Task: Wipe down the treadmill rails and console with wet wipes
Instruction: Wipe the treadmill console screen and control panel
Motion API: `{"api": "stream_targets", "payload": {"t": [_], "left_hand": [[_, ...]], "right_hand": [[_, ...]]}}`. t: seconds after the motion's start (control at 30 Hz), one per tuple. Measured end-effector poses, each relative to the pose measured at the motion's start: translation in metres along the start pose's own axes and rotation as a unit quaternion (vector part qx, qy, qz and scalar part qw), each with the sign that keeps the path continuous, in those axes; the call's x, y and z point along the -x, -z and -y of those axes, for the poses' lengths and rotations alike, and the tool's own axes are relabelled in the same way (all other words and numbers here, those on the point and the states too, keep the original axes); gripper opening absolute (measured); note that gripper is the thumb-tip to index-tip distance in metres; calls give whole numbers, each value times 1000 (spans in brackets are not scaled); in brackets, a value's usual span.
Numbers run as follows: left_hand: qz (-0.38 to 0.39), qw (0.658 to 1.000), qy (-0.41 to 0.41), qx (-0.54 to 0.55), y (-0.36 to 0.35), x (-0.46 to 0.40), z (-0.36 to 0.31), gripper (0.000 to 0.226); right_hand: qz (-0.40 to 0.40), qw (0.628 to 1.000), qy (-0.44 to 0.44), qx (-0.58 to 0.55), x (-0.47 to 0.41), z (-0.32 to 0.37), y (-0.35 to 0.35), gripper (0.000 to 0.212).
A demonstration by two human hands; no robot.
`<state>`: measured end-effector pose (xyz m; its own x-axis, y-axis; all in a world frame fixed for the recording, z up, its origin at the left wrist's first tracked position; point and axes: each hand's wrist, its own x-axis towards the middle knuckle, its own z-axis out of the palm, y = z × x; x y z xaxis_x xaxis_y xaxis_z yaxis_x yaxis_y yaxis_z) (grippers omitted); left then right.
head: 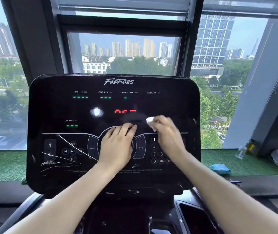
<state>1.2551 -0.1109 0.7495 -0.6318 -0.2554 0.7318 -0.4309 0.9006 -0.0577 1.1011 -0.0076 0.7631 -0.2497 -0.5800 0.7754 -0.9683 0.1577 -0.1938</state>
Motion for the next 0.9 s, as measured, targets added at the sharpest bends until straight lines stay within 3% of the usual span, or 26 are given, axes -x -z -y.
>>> {"api": "stream_targets", "payload": {"t": [0.1,0.17,0.23,0.4,0.57,0.67,0.8,0.9], "left_hand": [[-2,1000,3,1,0,0,-1,57],[-7,1000,8,-1,0,0,-3,56],[-7,1000,15,1,-2,1,-7,57],[4,1000,8,11,-6,5,-15,60],[3,1000,-15,9,-6,1,-26,59],[-5,1000,-23,10,-9,-4,-31,56],[-4,999,-30,29,-14,-7,-42,58],[4,999,-42,34,-17,-7,-49,61]], "right_hand": [[-61,994,-94,3,-45,-26,31,23],[-96,988,-123,23,-57,-36,42,26],[-92,987,-123,44,-43,-33,36,34],[-59,994,-95,5,40,-13,2,29],[-56,986,-155,29,-8,-40,33,22],[-92,986,-135,30,-33,-43,45,23],[-91,986,-112,79,14,-36,32,21],[-30,993,-68,95,58,-35,23,14]]}}
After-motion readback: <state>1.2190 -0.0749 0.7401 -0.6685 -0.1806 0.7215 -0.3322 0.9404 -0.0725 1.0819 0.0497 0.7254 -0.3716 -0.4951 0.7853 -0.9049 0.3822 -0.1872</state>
